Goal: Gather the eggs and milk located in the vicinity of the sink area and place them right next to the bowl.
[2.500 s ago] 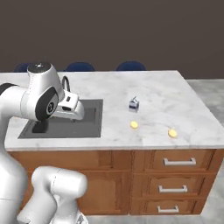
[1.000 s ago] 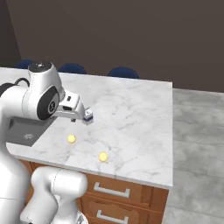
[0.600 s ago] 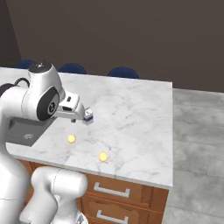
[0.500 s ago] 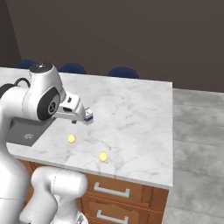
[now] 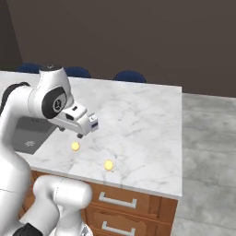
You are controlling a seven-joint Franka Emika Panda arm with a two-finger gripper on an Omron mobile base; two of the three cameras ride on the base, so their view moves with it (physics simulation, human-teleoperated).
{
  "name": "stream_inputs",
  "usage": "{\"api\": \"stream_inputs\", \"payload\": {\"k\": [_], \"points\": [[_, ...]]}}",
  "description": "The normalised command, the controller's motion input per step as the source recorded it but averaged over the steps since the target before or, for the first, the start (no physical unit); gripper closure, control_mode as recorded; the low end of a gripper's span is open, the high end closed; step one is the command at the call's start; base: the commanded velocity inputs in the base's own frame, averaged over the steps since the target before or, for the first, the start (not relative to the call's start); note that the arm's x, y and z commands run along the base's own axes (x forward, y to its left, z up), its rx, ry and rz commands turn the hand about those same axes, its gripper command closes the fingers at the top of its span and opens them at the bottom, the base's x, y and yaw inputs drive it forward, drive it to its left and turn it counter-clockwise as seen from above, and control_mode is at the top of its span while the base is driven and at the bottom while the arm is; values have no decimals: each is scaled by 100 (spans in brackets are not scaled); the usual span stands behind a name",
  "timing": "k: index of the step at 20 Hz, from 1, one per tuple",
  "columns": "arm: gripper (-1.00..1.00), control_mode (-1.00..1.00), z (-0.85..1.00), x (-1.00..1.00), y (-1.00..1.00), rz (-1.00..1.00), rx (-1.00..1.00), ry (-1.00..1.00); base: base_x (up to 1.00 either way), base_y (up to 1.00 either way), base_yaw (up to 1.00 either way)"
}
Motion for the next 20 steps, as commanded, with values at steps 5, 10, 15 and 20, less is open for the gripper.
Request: {"api": "stream_inputs", "payload": {"k": [5, 10, 15, 20], "points": [[-100, -100, -25, 17, -44, -8, 0, -1, 0, 0, 0], [-100, -100, -28, 54, -51, 13, 2, 0, 0, 0, 0], [-100, -100, -14, 60, -39, 27, 1, 0, 0, 0, 0], [-100, -100, -11, 32, -11, 22, 0, 3, 0, 0, 0]]}}
